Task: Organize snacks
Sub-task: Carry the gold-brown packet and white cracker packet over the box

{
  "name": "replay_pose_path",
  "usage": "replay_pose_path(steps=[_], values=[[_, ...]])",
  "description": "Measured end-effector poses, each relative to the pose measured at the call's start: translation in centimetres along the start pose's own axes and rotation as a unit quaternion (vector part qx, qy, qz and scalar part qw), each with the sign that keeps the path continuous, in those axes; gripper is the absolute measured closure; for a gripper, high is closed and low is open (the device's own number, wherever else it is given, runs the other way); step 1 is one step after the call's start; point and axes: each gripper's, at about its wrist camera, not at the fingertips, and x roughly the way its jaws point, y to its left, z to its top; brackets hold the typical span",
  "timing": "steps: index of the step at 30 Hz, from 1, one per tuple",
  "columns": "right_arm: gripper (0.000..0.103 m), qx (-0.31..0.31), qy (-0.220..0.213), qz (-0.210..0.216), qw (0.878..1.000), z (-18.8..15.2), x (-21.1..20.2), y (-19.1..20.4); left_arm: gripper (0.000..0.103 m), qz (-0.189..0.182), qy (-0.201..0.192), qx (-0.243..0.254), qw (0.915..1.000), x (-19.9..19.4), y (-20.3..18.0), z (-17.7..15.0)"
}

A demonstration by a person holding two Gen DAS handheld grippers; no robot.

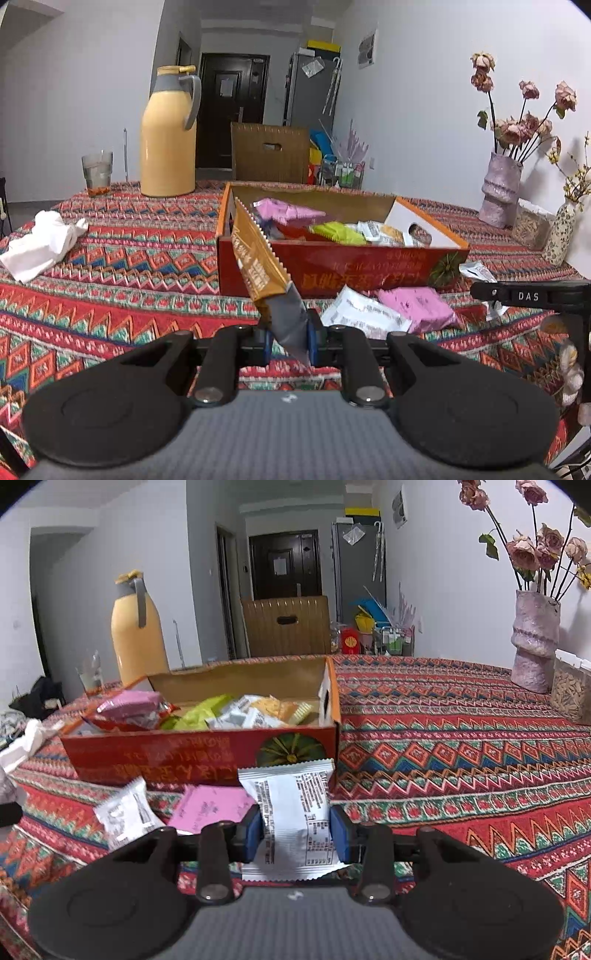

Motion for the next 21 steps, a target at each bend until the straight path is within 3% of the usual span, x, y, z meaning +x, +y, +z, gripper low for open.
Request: replay_pose_path(steps=[13,21], values=[[0.065,-0.021,-0.045,0.023,0.998,3.7,0.3,3.0,0.085,0.024,-0.056,0.032,0.9976,0.3,-0.6,4.5],[0.065,-0.027,-0.074,0.029,0.996,6.5,0.8,4.5,0.085,0.016,-0.082,0.055,0.9950,1.5,-2.2,7.6]])
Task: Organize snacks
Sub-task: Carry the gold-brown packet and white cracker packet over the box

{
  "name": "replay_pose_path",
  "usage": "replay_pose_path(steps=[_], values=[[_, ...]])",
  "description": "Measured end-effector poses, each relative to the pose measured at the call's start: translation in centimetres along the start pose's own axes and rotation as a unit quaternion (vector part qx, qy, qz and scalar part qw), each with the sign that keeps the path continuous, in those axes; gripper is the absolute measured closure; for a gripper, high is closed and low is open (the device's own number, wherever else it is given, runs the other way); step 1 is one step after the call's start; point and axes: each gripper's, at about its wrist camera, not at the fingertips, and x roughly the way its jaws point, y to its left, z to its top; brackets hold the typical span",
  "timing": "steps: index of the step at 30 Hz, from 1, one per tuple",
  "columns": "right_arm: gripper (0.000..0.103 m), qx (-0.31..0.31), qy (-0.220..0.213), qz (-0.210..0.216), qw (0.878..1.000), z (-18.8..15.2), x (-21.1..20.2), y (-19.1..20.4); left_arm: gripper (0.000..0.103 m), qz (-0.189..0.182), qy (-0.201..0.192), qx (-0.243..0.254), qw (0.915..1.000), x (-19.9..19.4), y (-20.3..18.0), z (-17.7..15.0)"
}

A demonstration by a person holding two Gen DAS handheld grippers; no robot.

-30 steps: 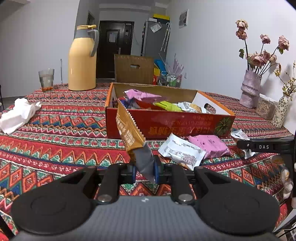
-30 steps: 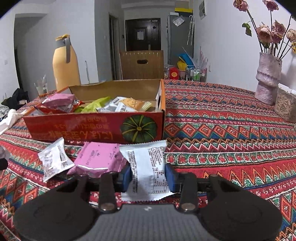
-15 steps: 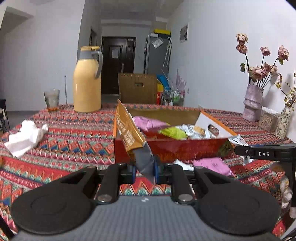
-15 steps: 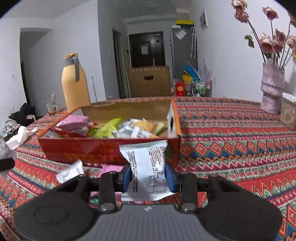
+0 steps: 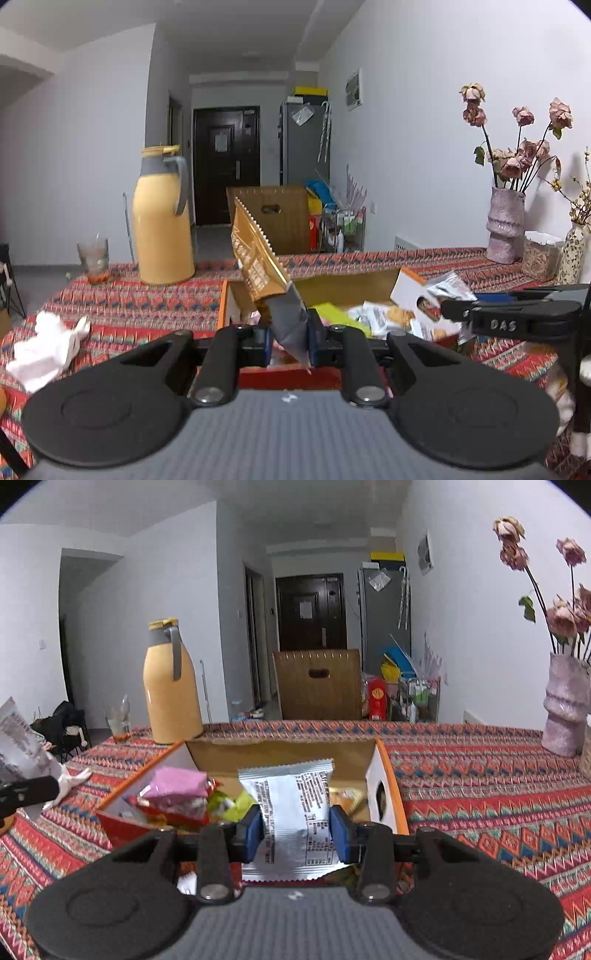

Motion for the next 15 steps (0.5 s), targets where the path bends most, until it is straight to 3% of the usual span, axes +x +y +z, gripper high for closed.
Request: replay_pose_path(steps=[15], values=[[0.065,0.016,-0.016,-0.008,1.000,2.3,4.6,-1.2,0.085,-0.006,-0.003,0.017,0.9998,6.9,-1.9,3.1]])
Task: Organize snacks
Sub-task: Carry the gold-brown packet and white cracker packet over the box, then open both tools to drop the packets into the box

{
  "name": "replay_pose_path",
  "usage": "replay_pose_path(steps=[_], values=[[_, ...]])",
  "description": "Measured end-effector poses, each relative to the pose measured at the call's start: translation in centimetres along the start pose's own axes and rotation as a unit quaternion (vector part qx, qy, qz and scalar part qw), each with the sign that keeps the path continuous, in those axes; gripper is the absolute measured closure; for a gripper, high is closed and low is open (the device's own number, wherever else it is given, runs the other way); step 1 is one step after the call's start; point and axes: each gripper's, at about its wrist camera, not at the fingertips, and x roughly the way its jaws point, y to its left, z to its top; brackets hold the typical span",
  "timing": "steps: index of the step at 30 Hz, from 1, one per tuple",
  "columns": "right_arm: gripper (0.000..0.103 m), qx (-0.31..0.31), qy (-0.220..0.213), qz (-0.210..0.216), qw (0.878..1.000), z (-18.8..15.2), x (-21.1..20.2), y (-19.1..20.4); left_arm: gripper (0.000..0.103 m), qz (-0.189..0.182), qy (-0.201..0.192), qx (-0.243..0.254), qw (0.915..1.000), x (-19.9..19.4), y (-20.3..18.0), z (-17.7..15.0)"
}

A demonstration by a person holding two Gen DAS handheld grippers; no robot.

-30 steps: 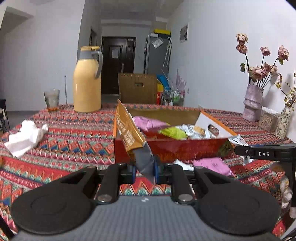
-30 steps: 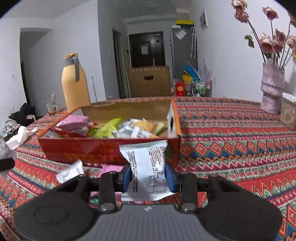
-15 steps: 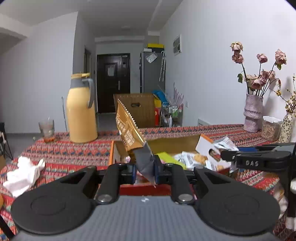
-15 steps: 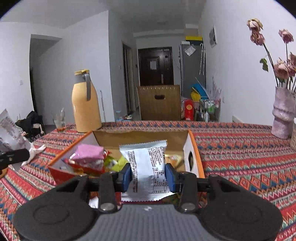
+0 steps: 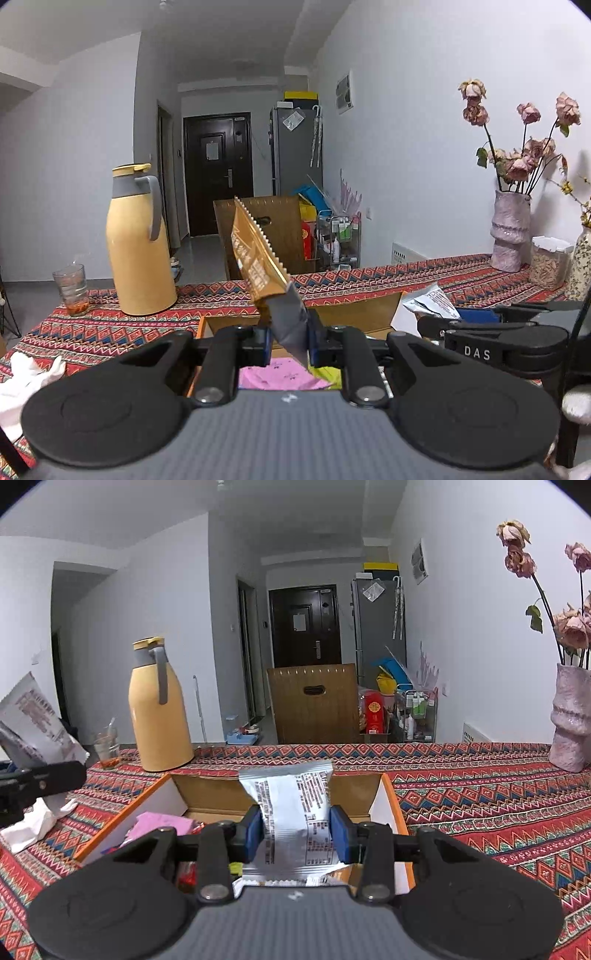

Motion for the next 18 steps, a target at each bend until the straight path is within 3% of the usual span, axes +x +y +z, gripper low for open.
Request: replay_pose_path(steps=[10,18], values=[[0.065,0.011,0.023,-0.013,1.000,-2.2,3.9,-1.3,0.085,0.017,0.022,-0.008,0.9996,5.8,1.0,-1.6],[0.065,-0.010,0.023,-0.020,1.000,-2.7,4.5,-0.5,0.085,-0.005,0.053,-0.003,0.9986,7.7,1.3,-3.4]])
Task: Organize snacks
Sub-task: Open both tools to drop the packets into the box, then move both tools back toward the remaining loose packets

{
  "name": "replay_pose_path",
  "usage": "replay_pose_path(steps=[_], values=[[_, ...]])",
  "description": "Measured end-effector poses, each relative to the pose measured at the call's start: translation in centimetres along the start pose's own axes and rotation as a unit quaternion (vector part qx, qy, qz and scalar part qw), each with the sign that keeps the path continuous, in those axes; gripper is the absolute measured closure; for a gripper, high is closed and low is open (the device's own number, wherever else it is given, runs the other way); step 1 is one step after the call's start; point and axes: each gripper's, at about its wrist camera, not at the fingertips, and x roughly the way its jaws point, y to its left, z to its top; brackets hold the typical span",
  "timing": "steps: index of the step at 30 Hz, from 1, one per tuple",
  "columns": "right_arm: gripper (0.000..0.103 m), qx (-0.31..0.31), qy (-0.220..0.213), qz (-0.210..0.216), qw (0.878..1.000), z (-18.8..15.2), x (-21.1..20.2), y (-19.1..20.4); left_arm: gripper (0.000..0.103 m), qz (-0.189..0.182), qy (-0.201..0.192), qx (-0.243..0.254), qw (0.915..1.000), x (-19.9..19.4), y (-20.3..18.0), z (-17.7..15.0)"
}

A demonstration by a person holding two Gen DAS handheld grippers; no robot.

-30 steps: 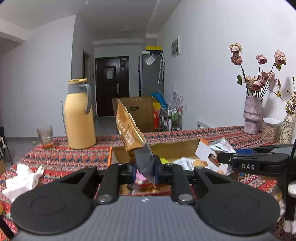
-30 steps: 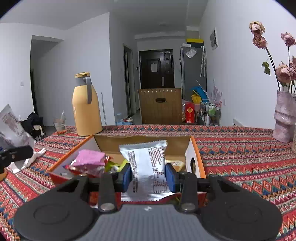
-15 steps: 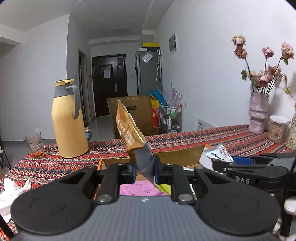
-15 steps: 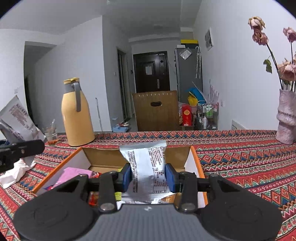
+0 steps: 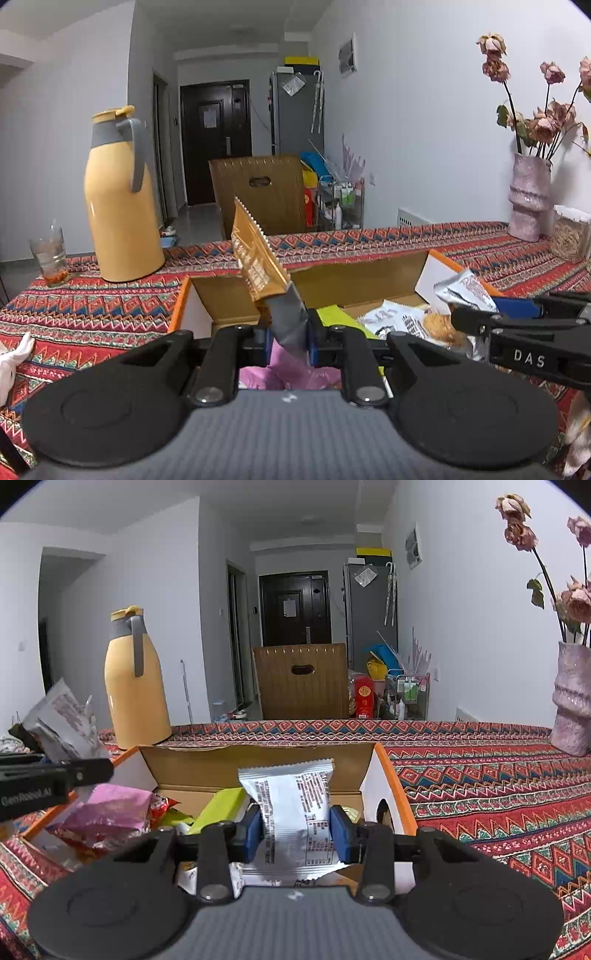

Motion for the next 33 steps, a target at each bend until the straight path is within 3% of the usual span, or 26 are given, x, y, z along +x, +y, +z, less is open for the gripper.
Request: replay_pose_path(steps=[2,4,6,7,8,9,11,13,33], values=[[0.064,-0.001,0.001,-0.002,1.000,0.0,0.0,0.0,0.084,0.000,0.001,-0.005,1.0000,0.0,0.1,0.0],[0.064,0.000,0.002,-0.005,1.000,-0.1,0.1,0.1,0.072,0.002,-0.004,-0.013,0.9999,-0.3,0.4,-0.1],[0.057,0.004,0.006,-0.006,1.000,-0.2,0.2,0.0,0.035,0.002,-0.011,-0.024,0.9996,-0.7,0.8,-0.1],[0.044,0.006,0.006,-0.007,1.000,-0.3,0.2,-0.1,0.024,0.009,-0.016,-0.027,0.9994,-0.8,0.8,0.0],[0.028,0.007,0.004,-0.008,1.000,-0.3,0.1,-0.1,0.005,0.019,-0.026,-0.031,0.9990,-1.2,0.9,0.0],[0.021,0.007,0.001,-0.009,1.000,-0.4,0.0,-0.1,0.000,0.026,-0.035,-0.035,0.9984,-1.5,0.9,0.0],[0.004,0.006,-0.007,-0.011,1.000,-0.4,-0.4,0.0,0.000,0.029,-0.043,-0.043,0.9977,-1.8,1.1,0.1],[0.000,0.006,-0.014,-0.015,1.000,-0.6,-0.6,0.0,0.000,0.030,-0.042,-0.050,0.9974,-1.8,1.3,0.1],[0.000,0.022,-0.015,-0.021,0.999,-0.5,-0.5,-0.5,0.000,0.054,-0.036,-0.063,0.9959,-1.8,1.1,0.3]])
